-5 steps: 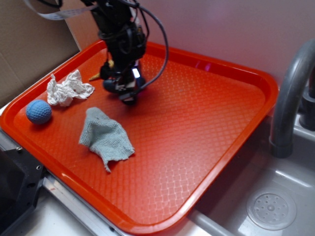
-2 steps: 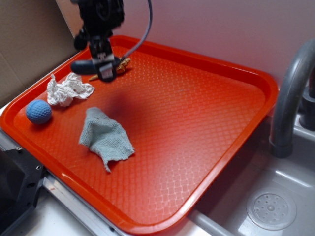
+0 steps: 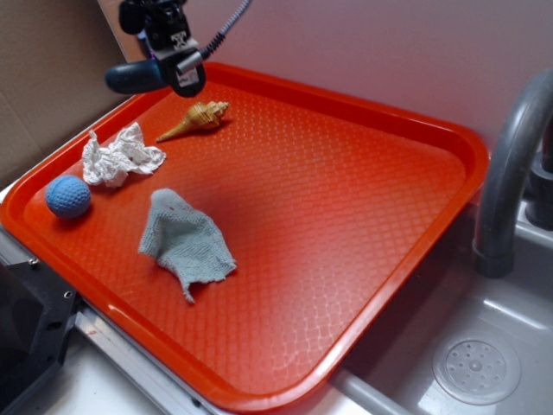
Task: Grab the plastic pickle.
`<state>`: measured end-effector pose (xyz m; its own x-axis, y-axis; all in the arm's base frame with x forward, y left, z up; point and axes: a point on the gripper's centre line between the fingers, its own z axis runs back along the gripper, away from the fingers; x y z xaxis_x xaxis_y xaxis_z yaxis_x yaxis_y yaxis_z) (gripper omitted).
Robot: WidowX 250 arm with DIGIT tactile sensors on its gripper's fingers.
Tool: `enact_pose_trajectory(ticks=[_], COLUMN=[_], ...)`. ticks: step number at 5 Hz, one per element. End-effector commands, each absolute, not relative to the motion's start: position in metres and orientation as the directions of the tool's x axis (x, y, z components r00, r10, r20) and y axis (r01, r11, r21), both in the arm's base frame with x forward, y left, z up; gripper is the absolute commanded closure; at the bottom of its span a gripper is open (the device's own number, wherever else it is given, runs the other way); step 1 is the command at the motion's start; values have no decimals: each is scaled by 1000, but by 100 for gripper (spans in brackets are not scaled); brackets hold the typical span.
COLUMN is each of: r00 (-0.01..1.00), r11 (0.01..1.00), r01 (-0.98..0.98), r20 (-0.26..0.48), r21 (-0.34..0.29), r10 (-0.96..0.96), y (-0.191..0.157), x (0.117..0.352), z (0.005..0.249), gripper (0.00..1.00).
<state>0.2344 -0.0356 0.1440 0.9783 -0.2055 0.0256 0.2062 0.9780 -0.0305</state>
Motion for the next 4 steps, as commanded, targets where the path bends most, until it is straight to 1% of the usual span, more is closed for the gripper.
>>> enact_pose_trajectory(ticks=[1, 2, 3, 4], r00=[967, 970, 986, 990], r11=[991, 993, 998, 998], r01=[126, 89, 37, 25], r20=[228, 231, 164, 143], r21=[-51, -75, -55, -55], r10=[-111, -70, -28, -17], y=[-44, -43, -48, -54], x=[213, 224, 244, 253], z=[187, 193, 188, 186], gripper=[100, 100, 100, 100])
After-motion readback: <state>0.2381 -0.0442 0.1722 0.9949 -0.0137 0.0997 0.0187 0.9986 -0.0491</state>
